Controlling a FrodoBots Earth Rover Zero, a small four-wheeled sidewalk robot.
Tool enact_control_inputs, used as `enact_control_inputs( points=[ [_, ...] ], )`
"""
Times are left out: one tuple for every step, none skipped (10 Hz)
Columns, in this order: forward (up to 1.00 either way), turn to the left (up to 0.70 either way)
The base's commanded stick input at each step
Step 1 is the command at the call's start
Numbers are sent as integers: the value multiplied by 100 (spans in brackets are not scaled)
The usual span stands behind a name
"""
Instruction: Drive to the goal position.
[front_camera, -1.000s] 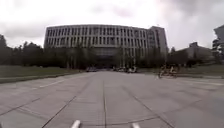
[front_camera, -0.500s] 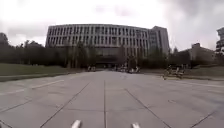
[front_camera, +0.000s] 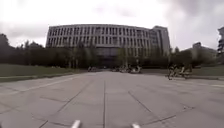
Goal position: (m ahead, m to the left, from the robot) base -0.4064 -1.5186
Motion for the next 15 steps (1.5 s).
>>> enact_control_inputs(
  points=[
    [85,0],
    [85,0],
    [85,0],
    [85,0],
    [85,0],
    [85,0],
    [85,0],
    [85,0],
    [85,0],
    [85,0],
    [85,0],
    [85,0],
    [85,0],
    [85,0],
    [85,0]
  ],
)
